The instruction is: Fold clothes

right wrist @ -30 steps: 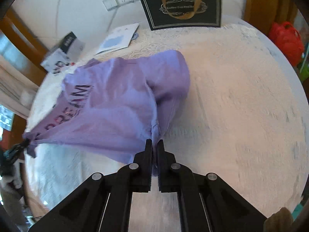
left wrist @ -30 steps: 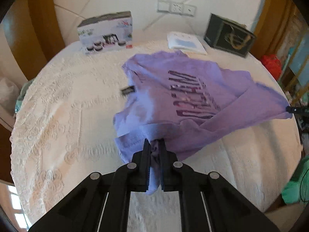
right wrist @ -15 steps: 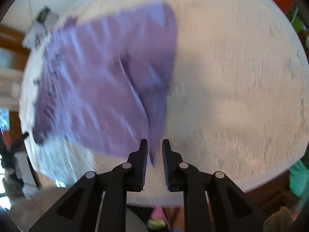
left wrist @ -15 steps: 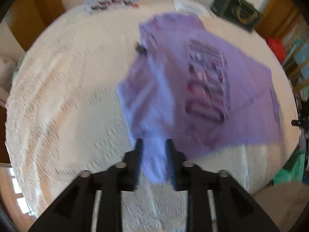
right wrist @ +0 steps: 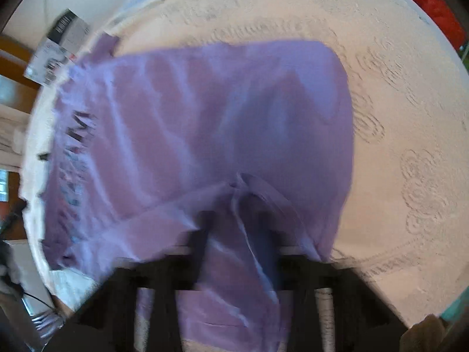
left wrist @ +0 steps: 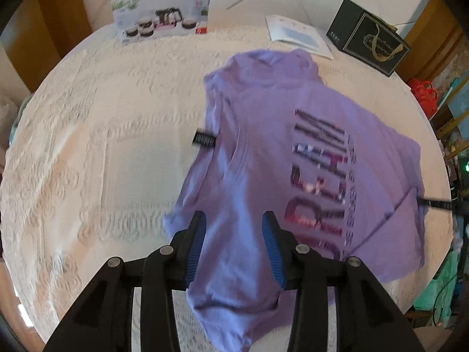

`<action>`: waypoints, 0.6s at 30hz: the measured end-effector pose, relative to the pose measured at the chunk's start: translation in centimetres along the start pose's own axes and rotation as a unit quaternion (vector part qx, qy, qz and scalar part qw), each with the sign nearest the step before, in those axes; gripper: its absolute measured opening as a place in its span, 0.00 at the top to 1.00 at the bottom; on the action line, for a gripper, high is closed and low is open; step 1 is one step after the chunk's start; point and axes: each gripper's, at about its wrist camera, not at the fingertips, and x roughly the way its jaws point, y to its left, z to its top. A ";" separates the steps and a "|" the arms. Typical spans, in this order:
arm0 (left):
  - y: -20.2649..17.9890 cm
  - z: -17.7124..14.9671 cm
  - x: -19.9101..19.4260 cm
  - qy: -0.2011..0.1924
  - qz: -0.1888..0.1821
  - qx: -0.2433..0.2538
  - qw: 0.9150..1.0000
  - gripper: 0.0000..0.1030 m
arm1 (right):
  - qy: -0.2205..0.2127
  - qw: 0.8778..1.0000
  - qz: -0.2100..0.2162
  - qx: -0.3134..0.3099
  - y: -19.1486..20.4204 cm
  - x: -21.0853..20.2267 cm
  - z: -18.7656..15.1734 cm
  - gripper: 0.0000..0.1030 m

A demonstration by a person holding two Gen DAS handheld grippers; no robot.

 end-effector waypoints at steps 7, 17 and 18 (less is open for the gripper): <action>0.5 6.1 1.4 -0.015 0.004 0.012 1.000 0.61 | 0.089 0.995 -0.007 0.045 -5.4 -4.2 -9.6 0.98; -2.9 20.2 8.8 0.003 -0.027 0.046 0.999 0.59 | -0.062 0.991 -0.010 0.122 -10.3 -7.3 -0.5 0.48; -3.2 21.3 9.7 0.010 -0.028 0.047 0.998 0.59 | -0.071 0.990 -0.006 0.119 -10.3 -7.2 1.0 0.43</action>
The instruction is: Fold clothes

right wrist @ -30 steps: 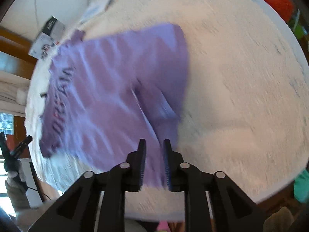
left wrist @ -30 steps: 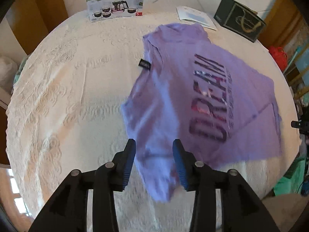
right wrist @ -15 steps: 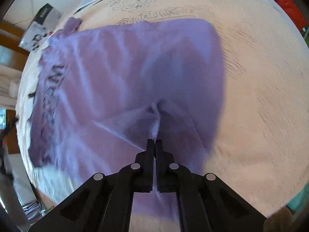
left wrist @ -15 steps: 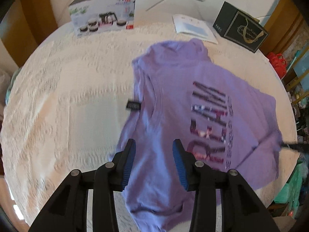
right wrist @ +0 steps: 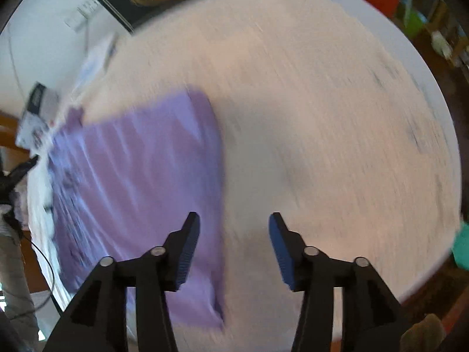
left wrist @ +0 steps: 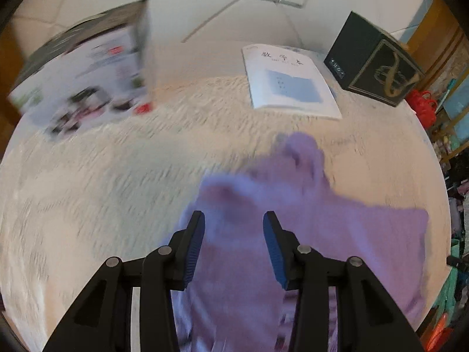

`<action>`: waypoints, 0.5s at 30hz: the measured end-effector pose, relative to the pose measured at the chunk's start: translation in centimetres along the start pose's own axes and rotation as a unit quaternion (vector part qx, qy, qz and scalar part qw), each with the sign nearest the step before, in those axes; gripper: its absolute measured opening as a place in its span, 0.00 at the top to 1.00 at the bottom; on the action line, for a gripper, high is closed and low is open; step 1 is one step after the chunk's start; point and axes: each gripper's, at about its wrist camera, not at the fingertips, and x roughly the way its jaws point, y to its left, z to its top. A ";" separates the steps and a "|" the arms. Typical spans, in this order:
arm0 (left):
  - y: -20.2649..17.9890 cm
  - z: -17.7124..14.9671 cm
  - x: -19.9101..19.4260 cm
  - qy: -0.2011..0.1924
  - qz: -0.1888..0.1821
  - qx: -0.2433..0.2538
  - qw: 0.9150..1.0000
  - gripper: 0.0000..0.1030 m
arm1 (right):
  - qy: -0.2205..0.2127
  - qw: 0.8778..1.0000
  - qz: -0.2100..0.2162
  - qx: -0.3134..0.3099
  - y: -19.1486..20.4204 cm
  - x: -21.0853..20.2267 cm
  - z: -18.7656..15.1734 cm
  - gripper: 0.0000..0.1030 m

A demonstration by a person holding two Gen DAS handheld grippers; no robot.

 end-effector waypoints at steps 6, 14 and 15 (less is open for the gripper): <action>-1.3 5.0 5.7 0.059 -0.011 0.031 0.998 0.59 | 0.011 1.000 0.004 -0.010 2.4 4.3 7.1 0.25; -4.0 5.7 9.2 0.071 -0.002 0.103 0.992 0.52 | 0.030 0.999 -0.015 -0.039 4.0 8.3 11.0 0.07; -4.4 5.4 9.2 0.071 0.003 0.114 0.991 0.50 | 0.032 0.998 -0.016 -0.046 4.3 8.8 11.1 0.04</action>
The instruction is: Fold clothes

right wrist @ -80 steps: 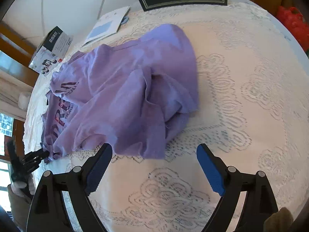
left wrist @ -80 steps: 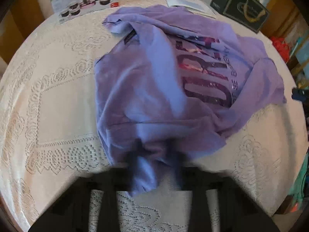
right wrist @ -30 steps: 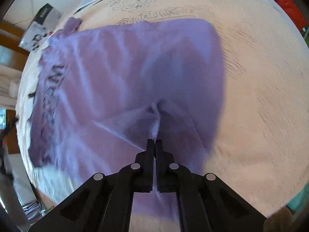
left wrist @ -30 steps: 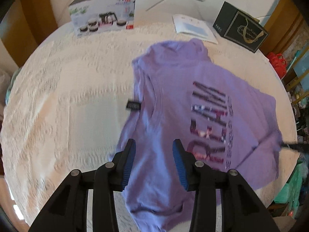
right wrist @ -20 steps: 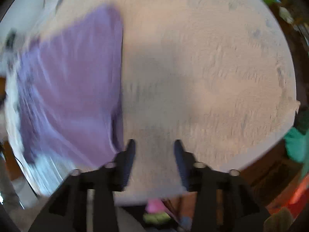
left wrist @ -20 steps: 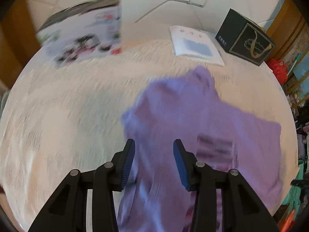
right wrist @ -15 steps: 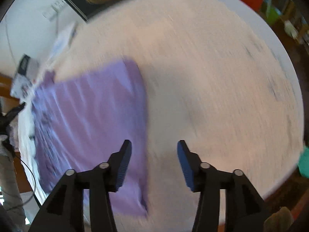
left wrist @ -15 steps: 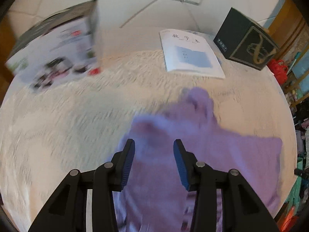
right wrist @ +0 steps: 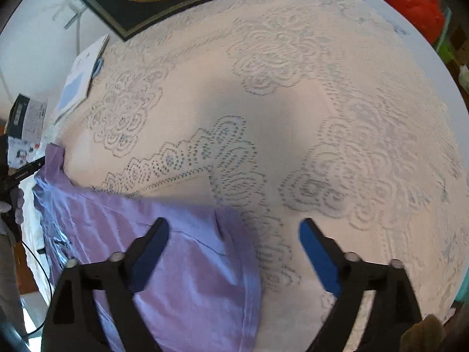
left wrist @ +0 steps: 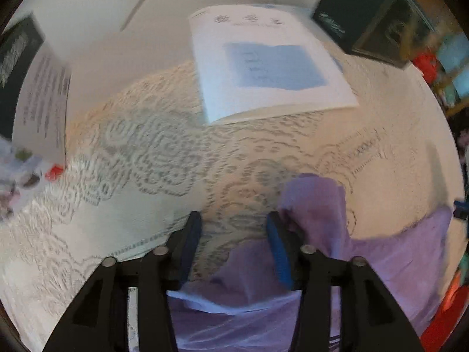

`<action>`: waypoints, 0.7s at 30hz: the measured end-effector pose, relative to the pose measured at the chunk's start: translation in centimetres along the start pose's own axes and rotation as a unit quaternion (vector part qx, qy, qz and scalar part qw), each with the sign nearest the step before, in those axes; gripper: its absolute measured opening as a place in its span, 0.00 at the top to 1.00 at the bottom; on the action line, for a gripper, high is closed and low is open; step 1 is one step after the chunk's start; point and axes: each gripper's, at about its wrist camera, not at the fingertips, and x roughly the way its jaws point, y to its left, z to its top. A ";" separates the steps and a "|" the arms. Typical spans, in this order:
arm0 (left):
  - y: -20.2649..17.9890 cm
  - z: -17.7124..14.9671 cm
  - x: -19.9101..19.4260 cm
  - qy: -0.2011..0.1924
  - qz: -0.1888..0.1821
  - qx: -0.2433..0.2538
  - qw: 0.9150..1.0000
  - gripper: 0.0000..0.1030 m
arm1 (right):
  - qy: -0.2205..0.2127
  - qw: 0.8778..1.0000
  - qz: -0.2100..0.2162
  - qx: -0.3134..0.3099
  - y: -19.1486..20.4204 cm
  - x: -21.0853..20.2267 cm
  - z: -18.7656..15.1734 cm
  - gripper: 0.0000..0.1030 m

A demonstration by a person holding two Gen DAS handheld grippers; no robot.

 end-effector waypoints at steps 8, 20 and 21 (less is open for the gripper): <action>-1.0 -2.6 -2.3 -0.061 0.079 0.007 0.995 1.00 | 0.002 0.994 -0.069 -0.082 3.7 1.5 -1.3 0.93; 3.7 2.9 -10.2 -0.152 0.070 -0.077 0.983 0.97 | -0.123 0.983 -0.091 -0.102 5.7 -5.0 4.9 0.96; 4.0 2.9 -9.7 -0.138 0.056 -0.083 0.985 0.88 | -0.107 0.986 -0.087 -0.099 5.4 -4.7 5.2 0.96</action>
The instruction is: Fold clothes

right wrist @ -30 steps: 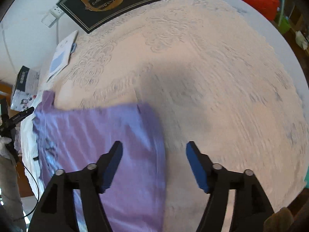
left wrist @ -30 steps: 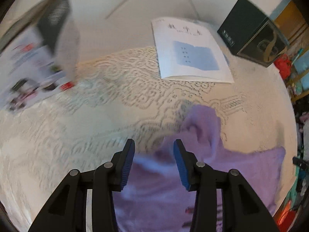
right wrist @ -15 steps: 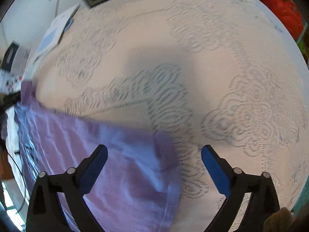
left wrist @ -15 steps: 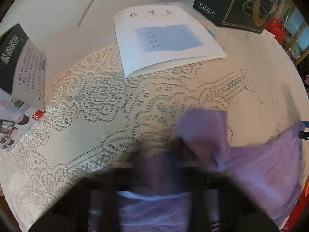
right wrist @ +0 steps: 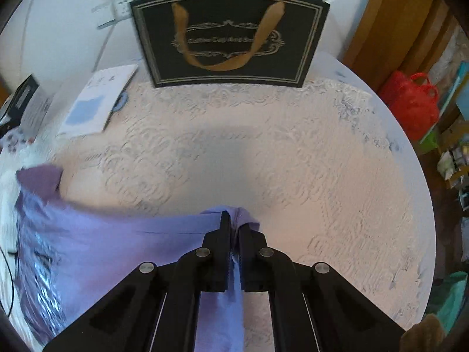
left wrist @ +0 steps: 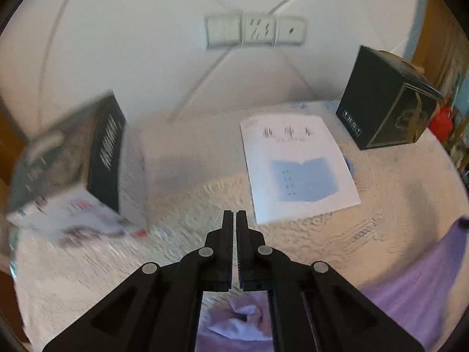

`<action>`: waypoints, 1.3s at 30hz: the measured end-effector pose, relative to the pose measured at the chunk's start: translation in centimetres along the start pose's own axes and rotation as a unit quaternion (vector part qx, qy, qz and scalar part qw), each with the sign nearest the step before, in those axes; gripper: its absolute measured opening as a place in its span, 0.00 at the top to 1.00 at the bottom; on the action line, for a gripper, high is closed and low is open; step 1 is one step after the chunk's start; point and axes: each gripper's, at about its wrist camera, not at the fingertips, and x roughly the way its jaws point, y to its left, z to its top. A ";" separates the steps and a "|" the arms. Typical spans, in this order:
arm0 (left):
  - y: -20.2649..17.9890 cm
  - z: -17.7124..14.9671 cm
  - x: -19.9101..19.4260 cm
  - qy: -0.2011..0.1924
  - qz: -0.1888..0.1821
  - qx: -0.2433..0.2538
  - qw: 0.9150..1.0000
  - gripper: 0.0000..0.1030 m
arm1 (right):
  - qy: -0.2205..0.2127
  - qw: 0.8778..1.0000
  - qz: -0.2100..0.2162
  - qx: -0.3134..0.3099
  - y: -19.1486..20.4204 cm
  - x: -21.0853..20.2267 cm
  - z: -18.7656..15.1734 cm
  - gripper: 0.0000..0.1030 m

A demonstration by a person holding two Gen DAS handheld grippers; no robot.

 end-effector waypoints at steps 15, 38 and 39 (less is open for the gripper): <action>-3.4 -7.3 6.5 0.142 -0.041 0.054 0.988 0.96 | 0.034 0.996 0.064 0.042 -1.4 4.3 -0.9 0.07; 0.6 -2.8 -2.8 0.009 0.025 0.000 1.000 0.62 | -0.087 0.996 -0.015 -0.008 2.1 -1.3 4.2 0.32; 0.8 -4.4 -3.7 0.017 0.031 0.003 0.999 0.61 | -0.087 0.996 -0.012 -0.006 1.7 -1.9 3.1 0.32</action>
